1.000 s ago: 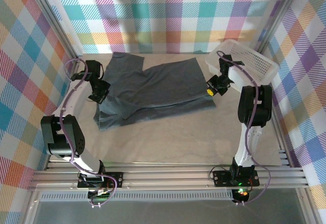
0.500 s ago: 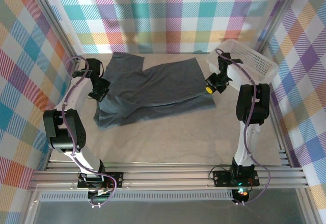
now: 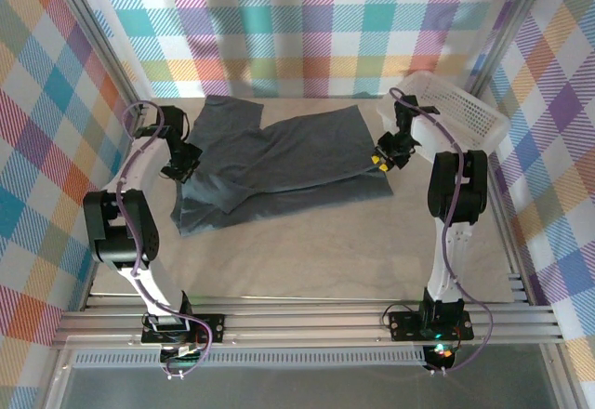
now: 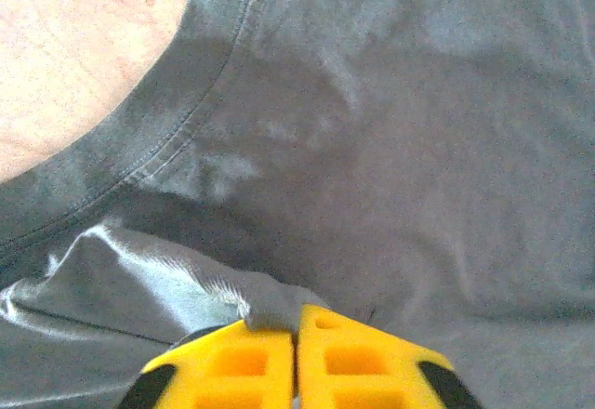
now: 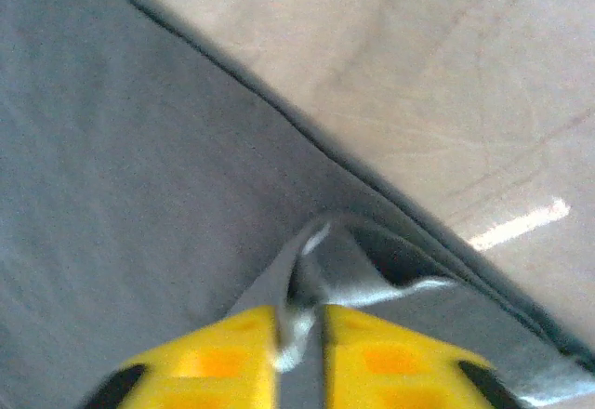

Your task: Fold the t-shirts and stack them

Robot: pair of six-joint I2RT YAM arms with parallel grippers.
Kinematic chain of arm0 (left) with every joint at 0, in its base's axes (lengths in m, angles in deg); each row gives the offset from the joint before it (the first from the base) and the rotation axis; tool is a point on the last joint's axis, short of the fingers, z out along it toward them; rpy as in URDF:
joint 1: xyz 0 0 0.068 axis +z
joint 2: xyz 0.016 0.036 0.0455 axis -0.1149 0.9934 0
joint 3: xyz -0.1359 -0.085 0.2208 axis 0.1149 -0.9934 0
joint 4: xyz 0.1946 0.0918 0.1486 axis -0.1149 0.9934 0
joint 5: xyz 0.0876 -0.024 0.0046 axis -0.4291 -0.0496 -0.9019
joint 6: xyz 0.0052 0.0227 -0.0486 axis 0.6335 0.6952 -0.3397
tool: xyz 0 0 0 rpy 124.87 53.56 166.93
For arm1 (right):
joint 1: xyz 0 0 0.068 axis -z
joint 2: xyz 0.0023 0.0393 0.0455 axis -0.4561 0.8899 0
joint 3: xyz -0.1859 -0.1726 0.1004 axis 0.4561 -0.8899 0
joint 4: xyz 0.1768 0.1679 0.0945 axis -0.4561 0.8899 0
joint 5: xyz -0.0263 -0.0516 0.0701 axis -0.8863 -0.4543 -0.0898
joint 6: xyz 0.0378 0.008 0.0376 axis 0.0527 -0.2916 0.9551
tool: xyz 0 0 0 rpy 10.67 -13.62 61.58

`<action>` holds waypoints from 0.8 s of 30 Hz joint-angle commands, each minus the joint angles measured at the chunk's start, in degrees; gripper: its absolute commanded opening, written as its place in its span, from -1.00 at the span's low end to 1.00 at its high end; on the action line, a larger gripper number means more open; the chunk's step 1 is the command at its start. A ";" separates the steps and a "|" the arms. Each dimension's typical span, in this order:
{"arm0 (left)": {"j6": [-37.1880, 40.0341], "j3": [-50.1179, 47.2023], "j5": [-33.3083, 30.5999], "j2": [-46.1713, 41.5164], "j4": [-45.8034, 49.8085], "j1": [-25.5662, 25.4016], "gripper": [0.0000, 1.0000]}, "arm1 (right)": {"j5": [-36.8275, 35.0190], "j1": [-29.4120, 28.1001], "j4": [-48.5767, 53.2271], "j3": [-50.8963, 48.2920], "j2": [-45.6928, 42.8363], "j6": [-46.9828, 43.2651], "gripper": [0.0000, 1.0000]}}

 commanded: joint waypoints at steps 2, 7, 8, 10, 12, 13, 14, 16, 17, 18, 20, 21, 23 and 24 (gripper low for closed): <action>3.76 2.63 -0.72 -2.90 0.53 1.34 -0.09 | -1.81 -0.47 -2.99 -1.28 -6.85 -2.53 -0.20; -0.50 -8.07 -1.05 -14.25 3.74 1.17 -0.02 | -2.47 -0.56 -1.99 -6.30 -13.61 -3.93 -0.04; -2.30 -11.88 0.12 -16.96 3.65 1.17 -0.06 | -2.40 -0.56 -2.81 -8.96 -15.50 -4.09 -0.03; -5.31 -19.41 3.01 -21.18 2.21 1.15 -0.17 | -2.20 -0.77 -4.59 -14.37 -18.54 -4.51 -0.04; -8.02 -25.77 5.96 -23.51 -0.85 1.08 -0.35 | -1.85 -0.99 -6.38 -19.18 -20.61 -5.37 -0.15; -9.61 -28.37 7.35 -23.76 -2.42 1.08 -0.43 | -1.18 -1.14 -7.70 -21.48 -21.14 -5.99 -0.23; -10.82 -30.03 8.07 -23.44 -3.77 1.08 -0.48 | -0.23 -1.31 -9.25 -23.48 -21.37 -6.60 -0.33; -11.72 -31.44 8.17 -21.48 -6.19 1.08 -0.53 | 0.70 -1.85 -10.88 -25.65 -20.83 -8.04 -0.48; -11.85 -31.36 7.74 -19.71 -7.13 1.08 -0.55 | 0.75 -2.25 -11.55 -26.20 -20.04 -8.58 -0.53; -12.07 -31.25 7.49 -18.02 -7.80 1.08 -0.56 | 0.92 -2.59 -12.06 -26.35 -19.15 -9.03 -0.55; -12.11 -29.83 6.11 -13.98 -8.69 1.25 -0.59 | 1.19 -3.55 -12.47 -25.62 -16.49 -9.79 -0.61; -12.10 -28.69 4.61 -12.23 -8.44 1.34 -0.60 | 0.93 -3.96 -12.27 -24.88 -15.21 -10.10 -0.64; -11.92 -27.02 1.44 -10.42 -8.63 1.48 -0.60 | -0.09 -4.75 -12.00 -23.41 -13.09 -10.72 -0.65; -11.89 -26.41 0.35 -9.51 -8.81 1.52 -0.61 | -0.73 -5.00 -11.53 -22.57 -11.97 -10.96 -0.64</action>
